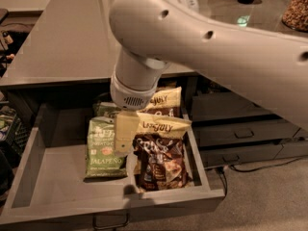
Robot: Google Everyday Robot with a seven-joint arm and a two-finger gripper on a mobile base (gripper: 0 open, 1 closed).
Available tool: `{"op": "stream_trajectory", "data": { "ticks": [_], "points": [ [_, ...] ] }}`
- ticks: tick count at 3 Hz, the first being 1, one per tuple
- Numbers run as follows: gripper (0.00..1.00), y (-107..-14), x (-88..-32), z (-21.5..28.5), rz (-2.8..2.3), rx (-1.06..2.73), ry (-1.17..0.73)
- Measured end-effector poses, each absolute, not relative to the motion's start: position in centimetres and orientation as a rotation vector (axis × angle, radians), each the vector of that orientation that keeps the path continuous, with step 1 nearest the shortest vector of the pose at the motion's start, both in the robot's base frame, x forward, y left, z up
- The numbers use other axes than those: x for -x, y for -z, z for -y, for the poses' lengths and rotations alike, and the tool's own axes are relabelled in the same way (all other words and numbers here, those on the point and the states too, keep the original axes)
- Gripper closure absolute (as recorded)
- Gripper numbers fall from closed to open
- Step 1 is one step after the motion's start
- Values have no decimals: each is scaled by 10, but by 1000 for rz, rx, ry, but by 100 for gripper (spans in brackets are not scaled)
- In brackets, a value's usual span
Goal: Pick green jalapeno chip bag from top drawer and place on counter
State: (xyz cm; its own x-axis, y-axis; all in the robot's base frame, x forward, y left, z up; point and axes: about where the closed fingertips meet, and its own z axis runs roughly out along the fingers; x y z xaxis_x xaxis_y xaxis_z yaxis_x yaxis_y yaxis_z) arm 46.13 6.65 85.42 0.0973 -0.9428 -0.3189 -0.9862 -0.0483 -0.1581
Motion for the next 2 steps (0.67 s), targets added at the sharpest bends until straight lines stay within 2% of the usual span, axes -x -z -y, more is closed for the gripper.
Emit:
{"op": "stream_trajectory", "data": {
  "ticks": [1, 2],
  "points": [
    [0, -836, -466, -95, -1868, 2084, -257],
    [0, -834, -467, -96, -1868, 2087, -262]
  ]
}}
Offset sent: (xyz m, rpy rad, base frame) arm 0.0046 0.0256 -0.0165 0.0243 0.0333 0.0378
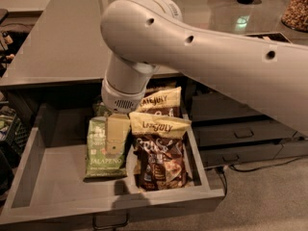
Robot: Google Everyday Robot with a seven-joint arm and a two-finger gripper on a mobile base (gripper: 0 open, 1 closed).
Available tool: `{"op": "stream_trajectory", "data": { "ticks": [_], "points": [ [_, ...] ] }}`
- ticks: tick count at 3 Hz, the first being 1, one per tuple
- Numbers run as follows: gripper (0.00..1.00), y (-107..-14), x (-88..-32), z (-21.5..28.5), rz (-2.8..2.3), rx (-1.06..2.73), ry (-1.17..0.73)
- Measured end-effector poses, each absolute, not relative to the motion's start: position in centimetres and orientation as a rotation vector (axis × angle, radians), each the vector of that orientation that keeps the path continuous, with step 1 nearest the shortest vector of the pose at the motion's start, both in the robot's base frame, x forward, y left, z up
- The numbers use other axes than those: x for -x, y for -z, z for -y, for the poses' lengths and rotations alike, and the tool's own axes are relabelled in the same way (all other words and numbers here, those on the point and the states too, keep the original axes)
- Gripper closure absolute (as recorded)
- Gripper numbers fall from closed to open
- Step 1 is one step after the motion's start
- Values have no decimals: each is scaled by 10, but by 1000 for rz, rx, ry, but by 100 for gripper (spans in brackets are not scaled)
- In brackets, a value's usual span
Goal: Pick green jalapeno chip bag from top drawer and place on counter
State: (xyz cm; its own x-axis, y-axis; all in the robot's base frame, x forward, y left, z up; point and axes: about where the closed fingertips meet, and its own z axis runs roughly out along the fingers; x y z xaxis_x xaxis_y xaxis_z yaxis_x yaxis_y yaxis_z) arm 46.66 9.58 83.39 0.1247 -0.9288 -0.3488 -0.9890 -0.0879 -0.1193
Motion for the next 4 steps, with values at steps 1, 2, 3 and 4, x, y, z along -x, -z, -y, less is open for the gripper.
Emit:
{"op": "stream_trajectory", "data": {
  "ticks": [1, 2, 3, 4],
  "points": [
    [0, -817, -473, -116, -1856, 2094, -267],
    [0, -799, -495, -134, -1859, 2087, -276],
    [0, -780, -513, -142, -1888, 2069, -297],
    [0, -760, -526, -147, -1915, 2061, -326]
  ]
}}
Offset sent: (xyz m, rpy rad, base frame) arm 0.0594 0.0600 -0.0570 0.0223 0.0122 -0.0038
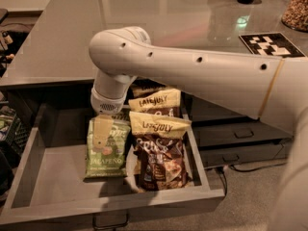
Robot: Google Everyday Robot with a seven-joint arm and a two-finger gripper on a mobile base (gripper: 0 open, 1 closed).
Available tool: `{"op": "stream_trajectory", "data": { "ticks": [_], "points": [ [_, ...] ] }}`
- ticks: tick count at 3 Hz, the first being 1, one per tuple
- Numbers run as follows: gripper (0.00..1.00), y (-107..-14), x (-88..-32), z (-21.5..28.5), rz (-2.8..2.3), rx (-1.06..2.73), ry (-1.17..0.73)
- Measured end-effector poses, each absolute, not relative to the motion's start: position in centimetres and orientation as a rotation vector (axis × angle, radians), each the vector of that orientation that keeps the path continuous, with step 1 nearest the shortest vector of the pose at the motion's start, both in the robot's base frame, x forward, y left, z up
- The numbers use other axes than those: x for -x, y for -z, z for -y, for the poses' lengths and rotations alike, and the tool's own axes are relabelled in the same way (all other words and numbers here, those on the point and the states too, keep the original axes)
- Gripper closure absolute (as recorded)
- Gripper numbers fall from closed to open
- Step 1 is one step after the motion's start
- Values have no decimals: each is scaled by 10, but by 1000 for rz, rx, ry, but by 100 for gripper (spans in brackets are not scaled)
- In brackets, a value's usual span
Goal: Pick green jalapeno chip bag from top drawer and place on counter
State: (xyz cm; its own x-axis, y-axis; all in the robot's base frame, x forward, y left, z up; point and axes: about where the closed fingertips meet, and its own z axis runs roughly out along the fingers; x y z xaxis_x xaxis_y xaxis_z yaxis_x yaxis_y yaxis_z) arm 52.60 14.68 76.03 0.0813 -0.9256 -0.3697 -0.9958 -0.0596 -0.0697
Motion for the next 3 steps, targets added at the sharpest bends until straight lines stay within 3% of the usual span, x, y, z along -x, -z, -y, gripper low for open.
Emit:
{"op": "stream_trajectory", "data": {
  "ticks": [3],
  "points": [
    [0, -706, -562, -151, -2001, 2053, -405]
  ]
}}
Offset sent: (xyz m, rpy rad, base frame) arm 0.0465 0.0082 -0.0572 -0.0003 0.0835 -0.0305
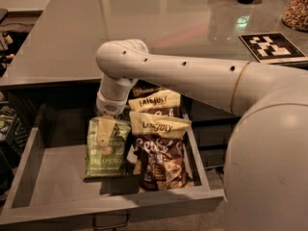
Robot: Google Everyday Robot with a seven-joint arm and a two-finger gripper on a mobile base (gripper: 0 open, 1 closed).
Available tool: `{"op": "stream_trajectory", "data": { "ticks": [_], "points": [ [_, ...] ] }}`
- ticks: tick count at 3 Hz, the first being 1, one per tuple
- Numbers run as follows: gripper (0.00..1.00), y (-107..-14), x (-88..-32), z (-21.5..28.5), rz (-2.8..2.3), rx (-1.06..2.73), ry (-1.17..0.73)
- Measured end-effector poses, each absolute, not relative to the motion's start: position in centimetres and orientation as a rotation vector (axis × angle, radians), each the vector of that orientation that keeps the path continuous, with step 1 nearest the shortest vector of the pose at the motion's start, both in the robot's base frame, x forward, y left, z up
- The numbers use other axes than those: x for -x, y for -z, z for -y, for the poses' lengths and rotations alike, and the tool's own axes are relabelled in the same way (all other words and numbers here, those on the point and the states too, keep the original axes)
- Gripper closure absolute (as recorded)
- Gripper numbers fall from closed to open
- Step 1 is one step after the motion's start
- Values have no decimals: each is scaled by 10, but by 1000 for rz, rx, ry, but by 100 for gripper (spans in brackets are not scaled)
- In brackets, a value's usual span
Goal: Pick green jalapeno chip bag from top drawer and place on counter
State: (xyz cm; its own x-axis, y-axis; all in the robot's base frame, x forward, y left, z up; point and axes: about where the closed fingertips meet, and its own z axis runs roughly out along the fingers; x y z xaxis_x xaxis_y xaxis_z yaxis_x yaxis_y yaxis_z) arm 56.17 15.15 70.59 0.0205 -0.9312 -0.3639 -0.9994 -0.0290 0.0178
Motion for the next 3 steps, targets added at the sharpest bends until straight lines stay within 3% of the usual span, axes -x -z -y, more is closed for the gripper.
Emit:
{"op": "stream_trajectory", "data": {
  "ticks": [3],
  "points": [
    [0, -657, -555, -159, -2052, 2123, -473]
  ]
}}
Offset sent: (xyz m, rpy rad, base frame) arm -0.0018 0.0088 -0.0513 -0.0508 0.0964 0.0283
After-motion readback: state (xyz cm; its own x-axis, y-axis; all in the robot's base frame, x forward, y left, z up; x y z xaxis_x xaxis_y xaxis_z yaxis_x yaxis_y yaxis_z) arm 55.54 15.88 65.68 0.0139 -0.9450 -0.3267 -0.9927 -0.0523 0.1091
